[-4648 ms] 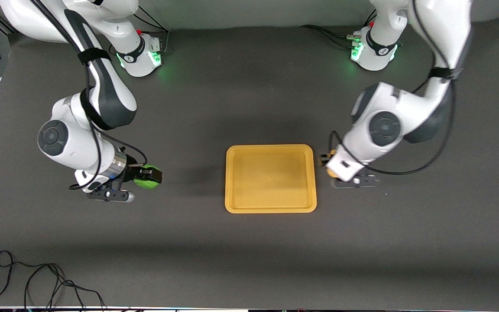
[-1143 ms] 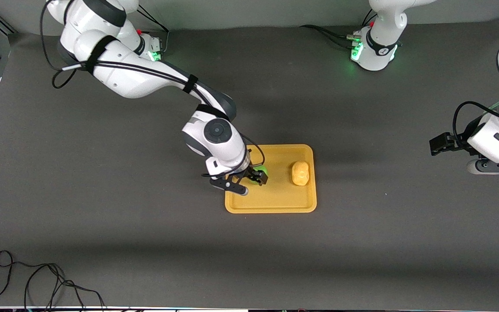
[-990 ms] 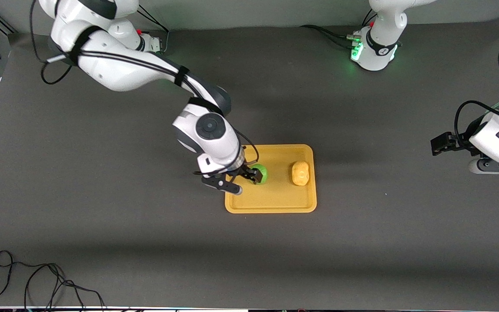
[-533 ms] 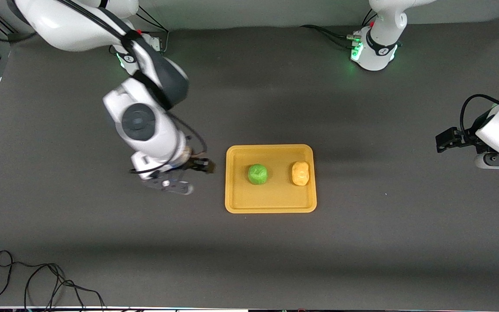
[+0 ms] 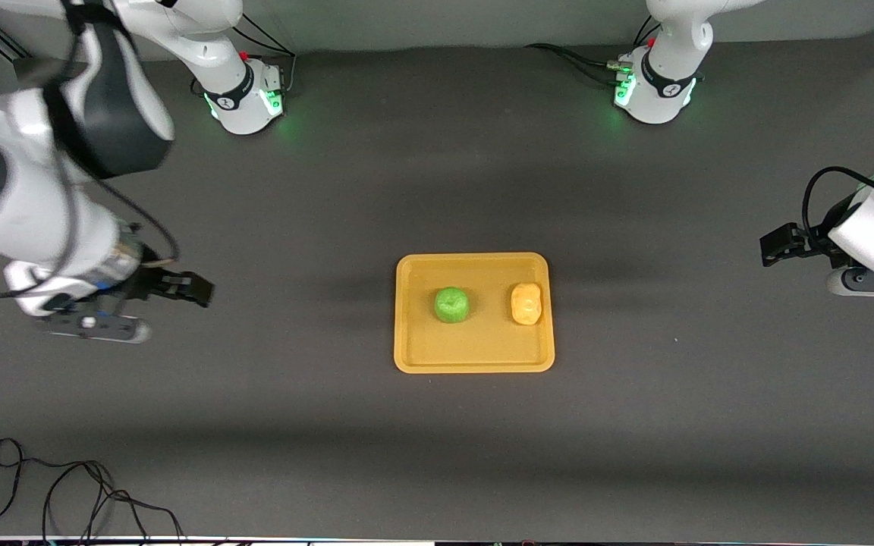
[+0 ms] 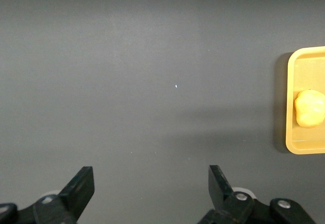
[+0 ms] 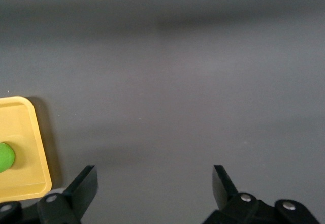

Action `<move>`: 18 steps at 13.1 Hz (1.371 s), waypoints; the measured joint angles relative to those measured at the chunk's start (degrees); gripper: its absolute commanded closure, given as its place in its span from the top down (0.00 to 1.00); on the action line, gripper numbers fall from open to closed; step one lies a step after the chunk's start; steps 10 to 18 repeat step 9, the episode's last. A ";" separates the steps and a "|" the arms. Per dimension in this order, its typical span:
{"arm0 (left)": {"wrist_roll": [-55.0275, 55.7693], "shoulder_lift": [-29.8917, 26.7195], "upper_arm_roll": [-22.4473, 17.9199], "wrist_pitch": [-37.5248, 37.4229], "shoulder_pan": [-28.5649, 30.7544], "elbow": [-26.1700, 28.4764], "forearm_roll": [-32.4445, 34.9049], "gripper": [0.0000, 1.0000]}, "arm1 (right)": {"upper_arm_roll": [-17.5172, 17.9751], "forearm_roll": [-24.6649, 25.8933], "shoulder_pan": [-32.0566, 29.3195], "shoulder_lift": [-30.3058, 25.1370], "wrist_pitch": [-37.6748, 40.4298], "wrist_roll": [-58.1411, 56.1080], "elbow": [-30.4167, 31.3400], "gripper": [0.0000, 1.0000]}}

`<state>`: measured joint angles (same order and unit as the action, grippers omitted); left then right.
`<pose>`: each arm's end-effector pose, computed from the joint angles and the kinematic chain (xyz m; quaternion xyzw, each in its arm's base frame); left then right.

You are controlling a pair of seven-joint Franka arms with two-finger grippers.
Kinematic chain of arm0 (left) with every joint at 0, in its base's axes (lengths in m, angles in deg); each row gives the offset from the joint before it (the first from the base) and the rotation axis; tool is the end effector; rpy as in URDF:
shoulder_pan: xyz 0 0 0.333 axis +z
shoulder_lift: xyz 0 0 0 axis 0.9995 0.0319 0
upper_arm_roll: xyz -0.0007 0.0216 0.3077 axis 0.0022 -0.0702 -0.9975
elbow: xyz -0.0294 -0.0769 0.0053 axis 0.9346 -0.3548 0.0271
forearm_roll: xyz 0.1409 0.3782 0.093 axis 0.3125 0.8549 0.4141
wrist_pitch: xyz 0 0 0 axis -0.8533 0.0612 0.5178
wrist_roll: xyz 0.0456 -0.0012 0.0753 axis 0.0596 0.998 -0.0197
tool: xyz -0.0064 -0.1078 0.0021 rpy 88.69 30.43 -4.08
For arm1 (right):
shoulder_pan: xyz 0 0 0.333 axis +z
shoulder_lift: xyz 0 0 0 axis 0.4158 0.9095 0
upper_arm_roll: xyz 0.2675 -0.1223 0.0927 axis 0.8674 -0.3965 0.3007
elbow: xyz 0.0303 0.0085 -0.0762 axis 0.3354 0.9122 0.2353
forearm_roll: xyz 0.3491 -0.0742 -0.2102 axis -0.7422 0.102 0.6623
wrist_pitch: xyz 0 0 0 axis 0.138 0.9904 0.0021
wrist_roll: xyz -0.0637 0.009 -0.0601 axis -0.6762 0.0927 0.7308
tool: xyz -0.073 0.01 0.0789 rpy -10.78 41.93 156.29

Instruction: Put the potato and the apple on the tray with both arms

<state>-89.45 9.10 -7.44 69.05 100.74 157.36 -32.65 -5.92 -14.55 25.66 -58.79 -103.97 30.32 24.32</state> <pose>0.6085 -0.0171 0.5311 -0.9993 0.0302 0.0093 0.0206 0.6472 0.0924 0.5237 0.9968 -0.0781 0.0002 0.0142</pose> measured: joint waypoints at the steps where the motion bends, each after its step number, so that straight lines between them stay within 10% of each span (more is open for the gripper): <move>1: 0.00 0.00 -0.01 0.00 0.01 0.01 0.00 1.00 | -3.56 -2.30 -0.10 -1.46 0.02 -2.89 0.34 1.00; 8: -0.04 -0.01 0.04 0.00 0.01 0.06 -0.04 1.00 | -8.90 -3.83 0.09 -11.95 0.45 -6.79 10.58 1.00; 18: -0.04 -0.01 0.04 0.00 0.00 0.06 -0.04 1.00 | -8.90 -3.62 0.19 -12.46 0.41 -6.79 11.17 1.00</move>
